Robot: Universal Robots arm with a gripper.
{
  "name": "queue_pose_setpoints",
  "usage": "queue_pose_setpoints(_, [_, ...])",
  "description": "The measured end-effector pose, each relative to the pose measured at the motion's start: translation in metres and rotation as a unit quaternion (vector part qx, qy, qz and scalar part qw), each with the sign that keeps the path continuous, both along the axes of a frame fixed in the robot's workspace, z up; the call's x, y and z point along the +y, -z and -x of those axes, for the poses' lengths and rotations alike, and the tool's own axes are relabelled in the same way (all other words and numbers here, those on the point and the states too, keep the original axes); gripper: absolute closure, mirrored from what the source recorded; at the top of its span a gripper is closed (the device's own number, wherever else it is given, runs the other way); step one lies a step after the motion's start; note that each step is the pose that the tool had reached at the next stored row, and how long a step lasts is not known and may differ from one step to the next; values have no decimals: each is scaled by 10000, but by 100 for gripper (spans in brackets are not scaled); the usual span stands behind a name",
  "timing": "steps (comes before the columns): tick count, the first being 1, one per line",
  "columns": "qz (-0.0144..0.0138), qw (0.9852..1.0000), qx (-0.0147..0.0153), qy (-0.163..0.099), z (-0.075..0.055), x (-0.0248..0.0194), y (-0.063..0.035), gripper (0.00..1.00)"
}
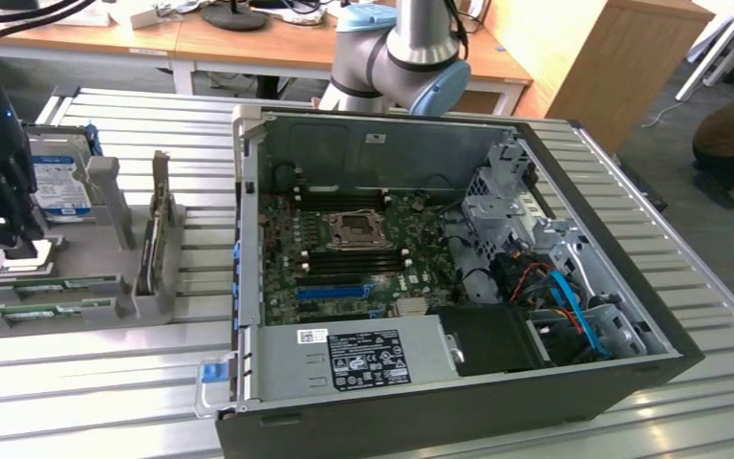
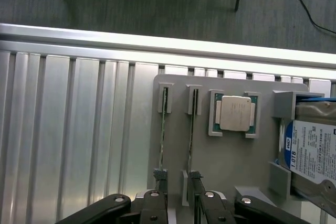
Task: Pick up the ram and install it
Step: 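Pick up the ram and move it above insertion slot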
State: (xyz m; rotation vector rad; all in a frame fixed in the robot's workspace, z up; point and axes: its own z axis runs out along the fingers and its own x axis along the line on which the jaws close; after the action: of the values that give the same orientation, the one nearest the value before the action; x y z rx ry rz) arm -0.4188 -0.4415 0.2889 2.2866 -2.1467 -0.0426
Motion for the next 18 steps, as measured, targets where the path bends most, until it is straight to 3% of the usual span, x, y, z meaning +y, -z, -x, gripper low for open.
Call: queue_pose_setpoints(18, [0,10000,-4,0,0,0,293,70])
